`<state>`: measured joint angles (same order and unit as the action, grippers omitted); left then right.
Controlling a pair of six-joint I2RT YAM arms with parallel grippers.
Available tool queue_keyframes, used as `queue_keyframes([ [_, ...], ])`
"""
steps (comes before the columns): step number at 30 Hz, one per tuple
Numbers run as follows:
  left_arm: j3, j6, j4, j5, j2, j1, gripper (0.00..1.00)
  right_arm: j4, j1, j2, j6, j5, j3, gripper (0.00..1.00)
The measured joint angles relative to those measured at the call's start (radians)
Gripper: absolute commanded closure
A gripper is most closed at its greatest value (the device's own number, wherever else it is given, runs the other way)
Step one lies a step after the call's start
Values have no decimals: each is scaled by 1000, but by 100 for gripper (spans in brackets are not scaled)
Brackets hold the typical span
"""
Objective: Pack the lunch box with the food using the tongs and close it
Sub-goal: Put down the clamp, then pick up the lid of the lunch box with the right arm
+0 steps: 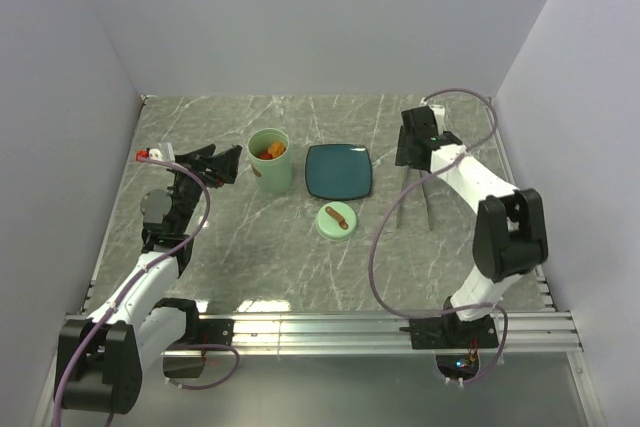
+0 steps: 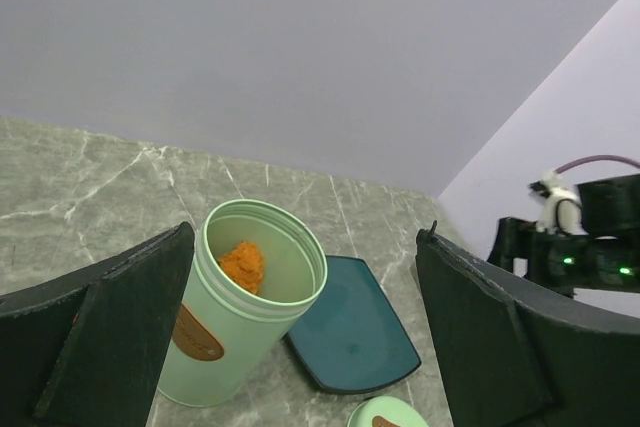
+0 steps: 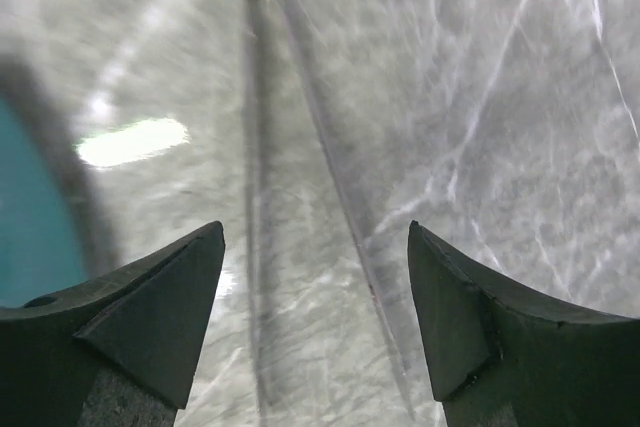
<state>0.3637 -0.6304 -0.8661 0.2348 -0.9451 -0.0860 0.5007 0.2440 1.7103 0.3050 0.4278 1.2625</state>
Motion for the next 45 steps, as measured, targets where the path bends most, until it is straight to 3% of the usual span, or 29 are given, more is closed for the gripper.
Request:
queue_keyframes([
  [8, 0, 11, 31, -34, 0, 1, 1, -167, 77, -219, -45, -186, -205, 24],
  [18, 0, 18, 72, -72, 2, 1, 1, -280, 274, -320, -76, -322, -356, 26],
  [29, 1, 21, 86, -72, -3, 1, 0, -312, 367, -209, -102, -371, -364, 37],
  [40, 20, 28, 112, -74, -47, 1, 1, -314, 420, -163, -121, -432, -364, 39],
  [45, 20, 29, 116, -74, -47, 1, 1, -313, 428, -130, -127, -460, -350, 45],
])
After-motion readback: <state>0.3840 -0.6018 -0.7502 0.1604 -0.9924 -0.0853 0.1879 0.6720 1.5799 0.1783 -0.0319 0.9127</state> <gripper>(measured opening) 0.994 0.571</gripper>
